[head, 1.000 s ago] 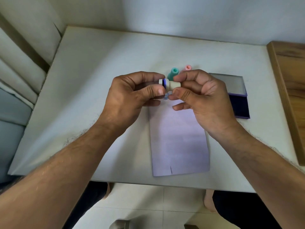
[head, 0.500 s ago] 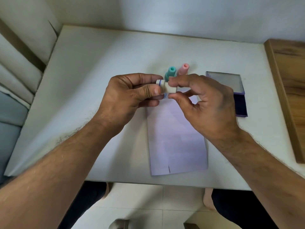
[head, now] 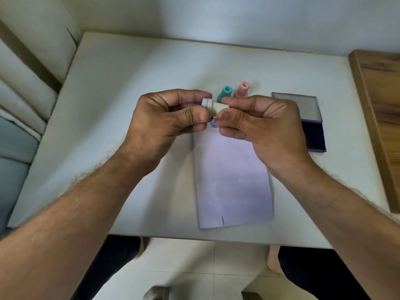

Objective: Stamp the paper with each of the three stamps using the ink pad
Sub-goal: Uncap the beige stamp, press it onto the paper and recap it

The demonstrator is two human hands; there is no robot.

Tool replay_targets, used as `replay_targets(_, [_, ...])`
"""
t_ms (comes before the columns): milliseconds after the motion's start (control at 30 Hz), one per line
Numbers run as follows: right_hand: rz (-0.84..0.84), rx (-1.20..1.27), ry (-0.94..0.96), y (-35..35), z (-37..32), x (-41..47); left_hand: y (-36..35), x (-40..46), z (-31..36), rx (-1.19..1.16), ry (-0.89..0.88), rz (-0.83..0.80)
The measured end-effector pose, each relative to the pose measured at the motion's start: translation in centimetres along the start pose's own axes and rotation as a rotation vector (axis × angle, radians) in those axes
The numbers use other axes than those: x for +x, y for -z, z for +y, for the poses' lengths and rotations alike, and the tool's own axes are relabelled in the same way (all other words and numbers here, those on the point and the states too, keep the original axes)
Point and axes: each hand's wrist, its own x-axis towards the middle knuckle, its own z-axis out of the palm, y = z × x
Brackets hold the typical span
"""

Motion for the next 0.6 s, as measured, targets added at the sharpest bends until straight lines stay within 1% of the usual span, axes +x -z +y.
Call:
replay_targets(67, [0.013, 0.110, -0.123, -0.3, -0.2, 0.0, 0.1, 0.1, 0.1, 0.013, -0.032, 0.000])
replay_targets(133, [0.009, 0.146, -0.177, -0.4, -0.4, 0.2, 0.2, 0.2, 0.2, 0.034, -0.053, 0.003])
replay_targets(233, [0.048, 0.044, -0.104, -0.8, -0.9, 0.7, 0.0, 0.3, 0.0, 0.057, -0.036, 0.080])
replay_targets(300, [0.122, -0.165, 0.026, -1.2, -1.2, 1.2, 0.1, 0.5, -0.3, 0.091, -0.034, 0.182])
replay_targets(367, [0.167, -0.538, 0.224, -1.7, -1.2, 2.0, 0.3, 0.7, -0.5, 0.177, -0.048, 0.288])
replay_targets(433, [0.120, -0.928, 0.403, -2.3, -1.1, 3.0, 0.7, 0.8, -0.6, 0.275, -0.046, 0.368])
replay_targets(467, [0.073, -1.080, 0.430, -2.7, -1.0, 3.4, 0.8, 0.8, -0.7, 0.310, -0.038, 0.398])
replay_targets(500, [0.030, -1.190, 0.417, -3.0, -0.9, 3.9, 1.0, 0.8, -0.7, 0.338, -0.027, 0.420])
replay_targets(533, [0.008, -1.258, 0.381, -3.2, -0.7, 4.3, 1.1, 0.8, -0.8, 0.361, -0.017, 0.434])
replay_targets(600, [0.014, -1.310, 0.325, -3.5, -0.2, 4.8, 1.2, 1.0, -0.9, 0.399, 0.004, 0.444])
